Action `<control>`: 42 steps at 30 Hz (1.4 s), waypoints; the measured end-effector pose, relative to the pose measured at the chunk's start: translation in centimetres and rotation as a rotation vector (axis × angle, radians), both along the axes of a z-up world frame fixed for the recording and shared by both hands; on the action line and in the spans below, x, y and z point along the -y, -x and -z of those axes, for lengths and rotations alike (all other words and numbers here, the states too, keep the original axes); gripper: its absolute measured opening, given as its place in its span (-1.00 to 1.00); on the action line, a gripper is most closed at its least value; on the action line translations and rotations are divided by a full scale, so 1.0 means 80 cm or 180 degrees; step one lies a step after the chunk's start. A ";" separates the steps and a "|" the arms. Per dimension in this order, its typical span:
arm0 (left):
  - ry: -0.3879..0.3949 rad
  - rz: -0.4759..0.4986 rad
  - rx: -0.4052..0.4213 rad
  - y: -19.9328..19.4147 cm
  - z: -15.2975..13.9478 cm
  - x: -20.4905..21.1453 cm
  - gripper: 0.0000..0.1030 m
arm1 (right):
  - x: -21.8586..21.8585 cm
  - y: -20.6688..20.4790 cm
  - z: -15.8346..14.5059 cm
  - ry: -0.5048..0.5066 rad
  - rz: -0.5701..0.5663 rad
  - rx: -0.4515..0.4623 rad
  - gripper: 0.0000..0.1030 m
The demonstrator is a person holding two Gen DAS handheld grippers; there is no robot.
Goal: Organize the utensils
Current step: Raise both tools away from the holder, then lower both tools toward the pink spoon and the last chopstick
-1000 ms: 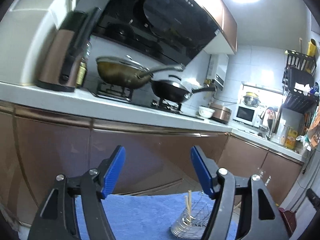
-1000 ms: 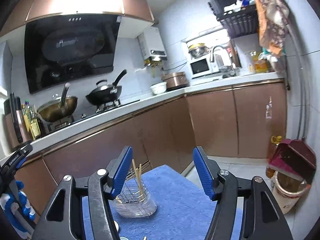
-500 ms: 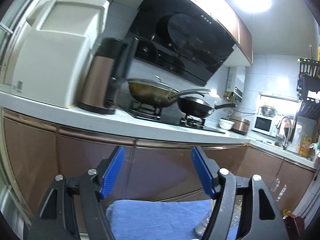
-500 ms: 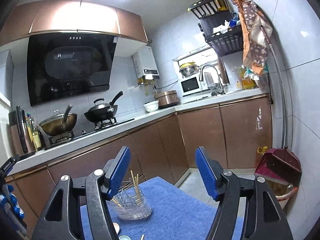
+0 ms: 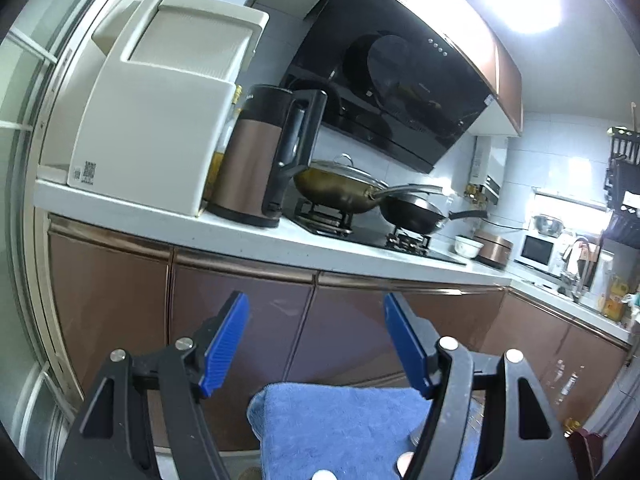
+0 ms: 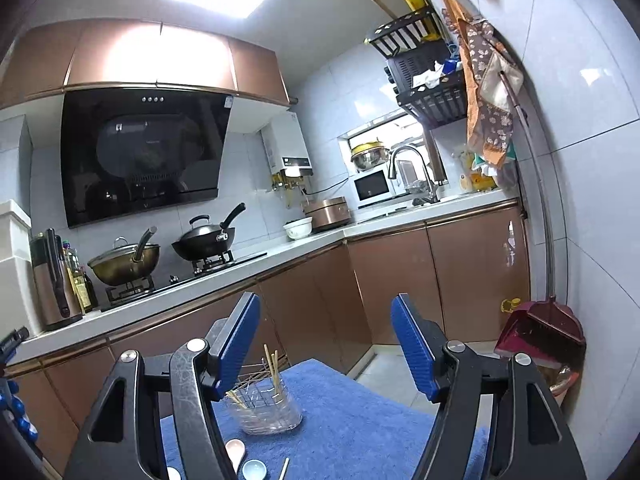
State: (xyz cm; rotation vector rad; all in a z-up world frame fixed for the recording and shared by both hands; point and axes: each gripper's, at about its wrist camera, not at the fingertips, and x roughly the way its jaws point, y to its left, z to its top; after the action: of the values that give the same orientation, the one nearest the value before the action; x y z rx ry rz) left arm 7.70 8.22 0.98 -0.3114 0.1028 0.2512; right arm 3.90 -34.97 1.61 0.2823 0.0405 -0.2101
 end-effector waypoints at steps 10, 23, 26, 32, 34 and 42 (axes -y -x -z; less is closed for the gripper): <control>0.0107 0.0280 -0.0203 0.017 0.023 -0.010 0.32 | -0.019 0.011 -0.002 0.0147 -0.0124 -0.0109 0.32; 0.0158 0.0932 -0.0834 -0.048 0.081 0.016 0.32 | -0.024 -0.037 0.041 0.0123 -0.0389 -0.0616 0.19; 0.0187 0.1235 -0.1164 -0.090 0.115 0.037 0.33 | -0.030 -0.068 0.068 0.0097 -0.0520 -0.0967 0.08; 0.0365 0.1867 -0.1890 -0.183 0.195 0.084 0.31 | -0.045 -0.157 0.153 -0.0137 -0.0928 -0.1836 -0.19; 0.0352 0.2028 -0.2132 -0.216 0.222 0.103 0.31 | -0.053 -0.179 0.179 -0.0181 -0.1039 -0.2061 -0.31; 0.0370 0.2412 -0.2737 -0.316 0.292 0.159 0.29 | -0.073 -0.252 0.256 -0.0365 -0.1437 -0.2657 -0.41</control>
State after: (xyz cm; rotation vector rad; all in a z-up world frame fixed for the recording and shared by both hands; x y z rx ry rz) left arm 33.00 -4.54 -22.38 -0.2424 1.0647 -0.3937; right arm 24.07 -29.11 -18.87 0.2762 0.9366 0.1369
